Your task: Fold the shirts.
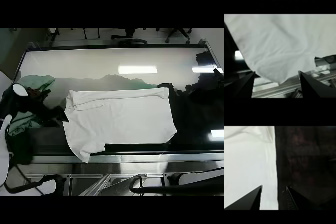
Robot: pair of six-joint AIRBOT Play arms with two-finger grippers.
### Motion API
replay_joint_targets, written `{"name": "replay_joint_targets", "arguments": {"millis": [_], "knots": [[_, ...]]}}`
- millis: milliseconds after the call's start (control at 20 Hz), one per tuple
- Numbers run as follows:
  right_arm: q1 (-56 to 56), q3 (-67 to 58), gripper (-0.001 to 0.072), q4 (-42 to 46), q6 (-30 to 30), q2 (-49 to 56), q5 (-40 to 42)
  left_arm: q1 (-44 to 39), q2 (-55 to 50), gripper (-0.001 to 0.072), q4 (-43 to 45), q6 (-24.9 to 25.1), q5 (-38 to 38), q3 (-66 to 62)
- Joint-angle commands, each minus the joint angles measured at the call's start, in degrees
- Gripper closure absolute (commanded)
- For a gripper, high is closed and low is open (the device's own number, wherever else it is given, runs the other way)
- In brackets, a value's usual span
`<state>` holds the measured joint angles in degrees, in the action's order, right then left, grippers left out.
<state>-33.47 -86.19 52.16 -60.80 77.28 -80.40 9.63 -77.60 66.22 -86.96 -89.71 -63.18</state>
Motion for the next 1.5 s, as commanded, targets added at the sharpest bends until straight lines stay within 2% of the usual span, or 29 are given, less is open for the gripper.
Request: {"name": "replay_joint_targets", "arguments": {"millis": [0, 150, 350, 400, 450, 500, 600, 700, 900, 1100, 1300, 1450], "knots": [[-3.48, 6.97, 0.0345, 0.09, -0.74, -2.05, 0.61, 3.21, 18.08, 0.0105, -1.11, 0.35, 9.44, 28.85], [-2.97, 9.09, 0.0344, -2.89, -0.55, -2.01, 1.97, 4.98, 24.92, 0.0105, -7.1, 2.99, 15.82, 43.91], [-2.89, 9.14, 0.0338, -3.98, -0.57, -2.01, 2.08, 4.92, 25.86, 0.0106, -18.69, 8.57, 27.26, 50.07], [-2.93, 9.14, 0.0309, -3.93, -0.57, -2.01, 1.97, 4.94, 24.61, 0.0106, -18.62, 8.59, 28.98, 50.03], [-2.93, 9.14, 0.0213, -3.96, -0.74, -2.01, 1.95, 4.92, 22.23, 0.0106, -18.73, 9.05, 30.49, 49.59], [-2.93, 9.14, 0.0184, -4.0, -0.83, -2.03, 1.92, 4.94, 19.63, 0.0106, -19.58, 10.25, 31.28, 49.05], [-2.95, 9.14, 0.0188, -3.89, -1.7, -2.03, 1.42, 4.94, 14.8, 0.0135, -24.61, 15.28, 31.65, 47.28], [-2.97, 9.14, 0.0189, -2.69, -3.19, -2.03, -0.68, 4.94, 10.69, 0.0672, -28.68, 21.79, 28.28, 43.65], [-2.97, 10.19, 0.0189, 6.16, -7.21, -2.23, -7.04, 4.94, 6.8, 0.0688, -27.82, 23.02, 17.29, 34.03], [-2.25, 21.7, 0.0189, 5.66, -7.52, -6.73, -6.73, 4.94, 6.75, 0.0689, -26.75, 22.32, 11.89, 27.82], [0.76, 37.03, 0.019, 4.68, -4.94, -11.89, -0.31, 4.94, 6.75, 0.0689, -26.73, 21.97, 10.12, 25.27], [3.1, 43.76, 0.0192, 1.99, -1.95, -11.61, 5.53, 4.94, 6.75, 0.0689, -26.73, 21.35, 9.53, 25.14]]}}
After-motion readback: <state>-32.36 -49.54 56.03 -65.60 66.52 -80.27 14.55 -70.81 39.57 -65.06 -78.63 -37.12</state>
